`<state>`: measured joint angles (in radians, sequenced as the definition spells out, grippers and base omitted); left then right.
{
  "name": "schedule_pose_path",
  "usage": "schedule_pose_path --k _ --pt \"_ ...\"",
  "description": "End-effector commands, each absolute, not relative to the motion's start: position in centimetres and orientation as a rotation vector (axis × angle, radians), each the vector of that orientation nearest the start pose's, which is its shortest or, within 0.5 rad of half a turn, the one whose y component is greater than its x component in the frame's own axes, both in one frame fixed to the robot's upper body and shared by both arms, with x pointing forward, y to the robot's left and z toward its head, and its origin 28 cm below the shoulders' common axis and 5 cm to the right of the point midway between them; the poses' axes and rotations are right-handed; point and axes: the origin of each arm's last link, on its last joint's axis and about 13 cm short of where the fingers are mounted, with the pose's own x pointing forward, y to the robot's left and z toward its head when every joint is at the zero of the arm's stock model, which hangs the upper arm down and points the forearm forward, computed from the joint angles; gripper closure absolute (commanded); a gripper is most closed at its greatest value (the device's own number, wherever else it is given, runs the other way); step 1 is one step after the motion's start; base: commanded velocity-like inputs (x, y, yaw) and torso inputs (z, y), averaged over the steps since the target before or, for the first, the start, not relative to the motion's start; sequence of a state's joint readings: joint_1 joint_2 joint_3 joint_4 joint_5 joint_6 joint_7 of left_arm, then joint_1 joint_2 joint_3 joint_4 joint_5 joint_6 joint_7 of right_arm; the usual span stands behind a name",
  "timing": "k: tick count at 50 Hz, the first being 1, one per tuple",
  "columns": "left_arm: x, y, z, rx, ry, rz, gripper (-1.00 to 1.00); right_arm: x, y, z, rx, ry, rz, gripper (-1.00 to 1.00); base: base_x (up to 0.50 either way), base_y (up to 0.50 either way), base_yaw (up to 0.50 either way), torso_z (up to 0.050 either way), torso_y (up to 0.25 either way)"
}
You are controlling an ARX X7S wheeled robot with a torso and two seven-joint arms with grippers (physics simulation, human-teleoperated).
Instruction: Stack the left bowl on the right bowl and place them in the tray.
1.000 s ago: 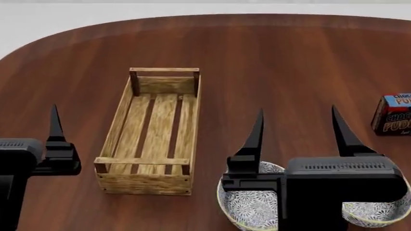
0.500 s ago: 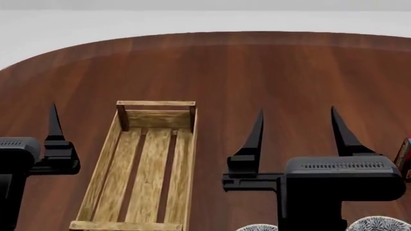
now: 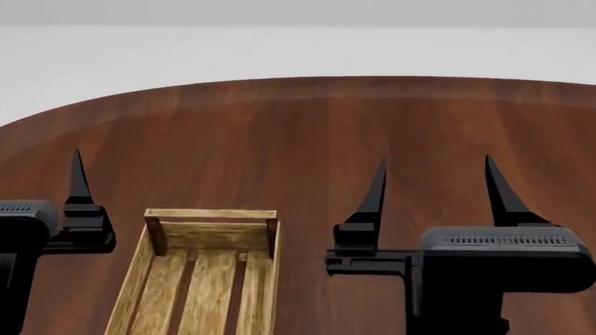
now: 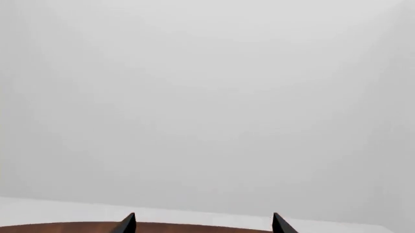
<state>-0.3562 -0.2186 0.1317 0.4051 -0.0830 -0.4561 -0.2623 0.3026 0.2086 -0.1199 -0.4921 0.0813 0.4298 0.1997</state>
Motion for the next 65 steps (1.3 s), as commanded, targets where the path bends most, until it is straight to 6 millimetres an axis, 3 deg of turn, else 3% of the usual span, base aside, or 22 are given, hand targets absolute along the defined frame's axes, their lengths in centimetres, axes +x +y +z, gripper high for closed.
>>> schedule_pose_path --k 1,29,65 --pt "26.3 22.1 15.0 0.137 -0.303 0.128 -1.00 24.9 -11.0 15.5 -0.109 -0.355 -0.067 -1.00 0.38 0.00 0.00 0.000 0.000" --pt "24.7 22.4 14.7 0.152 -0.338 0.062 -1.00 24.7 -10.8 15.6 -0.121 -0.359 -0.057 -1.00 0.00 0.00 0.00 0.000 0.000" --pt "24.9 22.5 14.7 0.189 -0.325 0.059 -1.00 24.7 -10.8 15.6 -0.104 -0.351 -0.048 -1.00 0.00 0.00 0.00 0.000 -0.249"
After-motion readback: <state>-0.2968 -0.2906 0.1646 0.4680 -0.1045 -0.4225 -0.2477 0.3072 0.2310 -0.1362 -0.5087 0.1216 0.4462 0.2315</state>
